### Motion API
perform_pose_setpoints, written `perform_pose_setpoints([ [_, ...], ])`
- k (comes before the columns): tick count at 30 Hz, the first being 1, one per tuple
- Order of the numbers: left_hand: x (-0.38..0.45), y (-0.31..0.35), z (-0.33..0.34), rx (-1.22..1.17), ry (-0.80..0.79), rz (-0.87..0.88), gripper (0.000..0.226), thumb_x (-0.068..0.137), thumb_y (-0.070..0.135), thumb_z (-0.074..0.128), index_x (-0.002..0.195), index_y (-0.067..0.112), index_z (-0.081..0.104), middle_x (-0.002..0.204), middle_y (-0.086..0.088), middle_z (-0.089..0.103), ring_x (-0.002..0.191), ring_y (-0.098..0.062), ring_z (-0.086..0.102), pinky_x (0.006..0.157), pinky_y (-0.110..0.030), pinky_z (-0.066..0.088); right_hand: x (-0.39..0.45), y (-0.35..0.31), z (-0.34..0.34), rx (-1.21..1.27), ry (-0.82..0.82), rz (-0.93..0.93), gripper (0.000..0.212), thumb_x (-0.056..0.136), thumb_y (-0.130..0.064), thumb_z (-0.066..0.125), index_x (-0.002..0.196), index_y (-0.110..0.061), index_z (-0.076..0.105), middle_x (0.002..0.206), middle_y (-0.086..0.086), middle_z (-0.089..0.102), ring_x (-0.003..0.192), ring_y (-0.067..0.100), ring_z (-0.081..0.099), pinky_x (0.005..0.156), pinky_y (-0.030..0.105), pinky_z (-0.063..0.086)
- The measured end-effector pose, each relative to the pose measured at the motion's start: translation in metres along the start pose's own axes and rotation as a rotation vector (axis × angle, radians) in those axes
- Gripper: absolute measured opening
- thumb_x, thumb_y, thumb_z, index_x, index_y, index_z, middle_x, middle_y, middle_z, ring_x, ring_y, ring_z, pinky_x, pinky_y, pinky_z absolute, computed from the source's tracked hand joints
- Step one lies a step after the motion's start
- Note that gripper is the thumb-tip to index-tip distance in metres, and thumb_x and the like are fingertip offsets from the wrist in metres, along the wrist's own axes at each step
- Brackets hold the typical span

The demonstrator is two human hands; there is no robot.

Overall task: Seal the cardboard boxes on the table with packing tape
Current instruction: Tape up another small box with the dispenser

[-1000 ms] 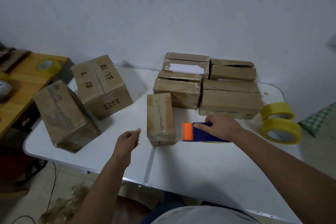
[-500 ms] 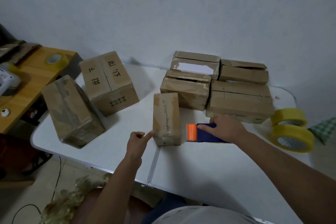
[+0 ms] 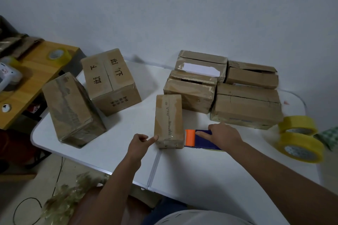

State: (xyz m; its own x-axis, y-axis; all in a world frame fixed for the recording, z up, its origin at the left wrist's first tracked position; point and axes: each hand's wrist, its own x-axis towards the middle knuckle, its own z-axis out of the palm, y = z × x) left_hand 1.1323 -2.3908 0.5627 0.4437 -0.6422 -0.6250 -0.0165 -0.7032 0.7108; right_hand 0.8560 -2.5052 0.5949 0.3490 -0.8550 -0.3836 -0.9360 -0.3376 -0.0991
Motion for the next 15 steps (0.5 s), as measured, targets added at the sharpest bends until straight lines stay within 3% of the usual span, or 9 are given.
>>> perform_pose_setpoints([
  [5, -0.003, -0.006, -0.002, 0.029, -0.017, 0.042, 0.037, 0.088, 0.048, 0.070, 0.104, 0.018, 0.057, 0.106, -0.002, 0.060, 0.100, -0.018, 0.057, 0.090, -0.035, 0.048, 0.000, 0.001, 0.001, 0.009, -0.007, 0.009, 0.067, 0.085, -0.079, 0.028, 0.086, -0.020, 0.059, 0.071, -0.003, 0.051, 0.071, 0.015, 0.055, 0.060, 0.027, 0.039],
  [7, -0.003, -0.008, -0.007, -0.028, 0.006, 0.065, 0.020, 0.100, 0.037, 0.055, 0.099, 0.018, 0.062, 0.106, -0.006, 0.063, 0.098, -0.019, 0.059, 0.086, -0.031, 0.046, 0.000, 0.001, 0.001, 0.013, -0.005, 0.007, 0.066, 0.086, -0.079, 0.028, 0.085, -0.020, 0.058, 0.070, -0.003, 0.051, 0.070, 0.015, 0.055, 0.059, 0.027, 0.038],
  [10, -0.003, -0.005, -0.016, 0.020, 0.021, 0.077, 0.027, 0.105, 0.026, 0.044, 0.095, 0.018, 0.068, 0.103, -0.008, 0.068, 0.096, -0.022, 0.062, 0.081, -0.027, 0.046, -0.001, 0.000, 0.001, 0.020, -0.014, 0.001, 0.063, 0.087, -0.078, 0.029, 0.084, -0.020, 0.056, 0.071, -0.004, 0.051, 0.070, 0.015, 0.054, 0.060, 0.026, 0.038],
  [13, -0.001, 0.004, -0.020, 0.310, 0.057, 0.099, 0.029, 0.105, 0.025, 0.043, 0.114, 0.011, 0.066, 0.120, -0.010, 0.068, 0.099, -0.020, 0.065, 0.088, -0.031, 0.047, -0.001, 0.000, 0.000, 0.014, -0.021, -0.001, 0.066, 0.087, -0.078, 0.029, 0.088, -0.019, 0.059, 0.076, -0.002, 0.056, 0.072, 0.015, 0.056, 0.060, 0.026, 0.039],
  [15, -0.002, 0.008, -0.024, 0.661, 0.141, 0.134, 0.040, 0.106, 0.025, 0.042, 0.141, 0.006, 0.048, 0.145, -0.015, 0.052, 0.123, -0.026, 0.058, 0.106, -0.035, 0.042, -0.002, 0.001, -0.001, 0.011, -0.019, 0.005, 0.068, 0.086, -0.078, 0.029, 0.089, -0.018, 0.061, 0.076, -0.002, 0.056, 0.073, 0.015, 0.057, 0.060, 0.026, 0.039],
])
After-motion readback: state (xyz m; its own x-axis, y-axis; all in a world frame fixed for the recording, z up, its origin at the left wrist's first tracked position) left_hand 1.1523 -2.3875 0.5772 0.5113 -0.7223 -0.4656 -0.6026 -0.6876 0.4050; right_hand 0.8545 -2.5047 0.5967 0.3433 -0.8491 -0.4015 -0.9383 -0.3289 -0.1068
